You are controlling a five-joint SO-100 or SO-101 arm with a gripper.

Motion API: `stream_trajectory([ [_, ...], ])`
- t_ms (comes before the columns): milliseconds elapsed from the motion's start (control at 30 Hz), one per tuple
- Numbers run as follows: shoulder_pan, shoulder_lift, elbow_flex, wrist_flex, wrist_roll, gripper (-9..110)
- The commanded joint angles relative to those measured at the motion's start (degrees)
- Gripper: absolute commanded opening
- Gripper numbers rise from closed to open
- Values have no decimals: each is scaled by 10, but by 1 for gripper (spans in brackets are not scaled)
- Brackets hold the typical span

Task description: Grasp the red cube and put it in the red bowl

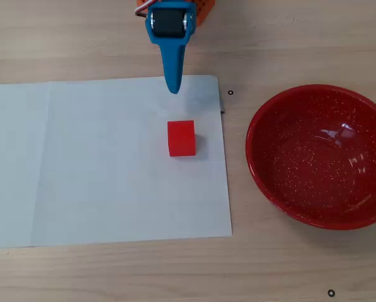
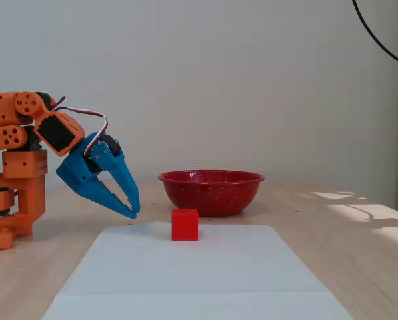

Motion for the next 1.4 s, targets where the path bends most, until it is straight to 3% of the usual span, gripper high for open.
stream_trajectory([
  [0,-12,10,5,1,4,0],
  [867,-8,1,-4,14,41,0],
  [1133,-13,-96,-109,71,66,0],
  [1367,-16,-193,-280,195,40,0],
])
